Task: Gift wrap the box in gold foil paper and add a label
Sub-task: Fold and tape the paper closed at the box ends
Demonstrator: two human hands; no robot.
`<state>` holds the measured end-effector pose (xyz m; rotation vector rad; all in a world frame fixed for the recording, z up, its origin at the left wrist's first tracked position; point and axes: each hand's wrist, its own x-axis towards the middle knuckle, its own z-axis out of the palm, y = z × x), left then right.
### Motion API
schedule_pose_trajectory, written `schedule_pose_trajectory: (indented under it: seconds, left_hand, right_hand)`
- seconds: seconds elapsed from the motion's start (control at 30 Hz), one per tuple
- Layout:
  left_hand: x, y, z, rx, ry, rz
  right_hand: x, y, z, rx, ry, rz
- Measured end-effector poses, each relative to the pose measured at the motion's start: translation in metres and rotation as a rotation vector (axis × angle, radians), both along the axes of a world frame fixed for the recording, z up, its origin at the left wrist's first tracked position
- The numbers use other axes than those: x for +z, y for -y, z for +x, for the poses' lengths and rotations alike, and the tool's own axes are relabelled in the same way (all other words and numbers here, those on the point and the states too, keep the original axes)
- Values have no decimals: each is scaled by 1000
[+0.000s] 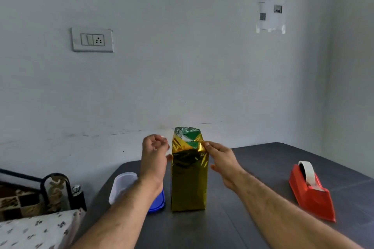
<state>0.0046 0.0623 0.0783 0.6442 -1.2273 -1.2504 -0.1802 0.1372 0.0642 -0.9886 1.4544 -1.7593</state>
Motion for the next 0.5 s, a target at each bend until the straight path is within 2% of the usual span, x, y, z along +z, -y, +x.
schedule_pose_trajectory:
  seconds: [0.1,0.2,0.33,0.5]
  left_hand:
    - [-6,2,-6,18,24,-19]
    - [-6,8,-5,38,69,-34]
    - [-5,19,-1,-27,76,-61]
    - [1,29,0,-143,121,-85]
  right_hand:
    - [0,12,4,43,13,-21]
    - [4,18,3,34,-86,-34]
    - [6,19,-8,89,-208,21]
    - [9,27,-20,188,-230,83]
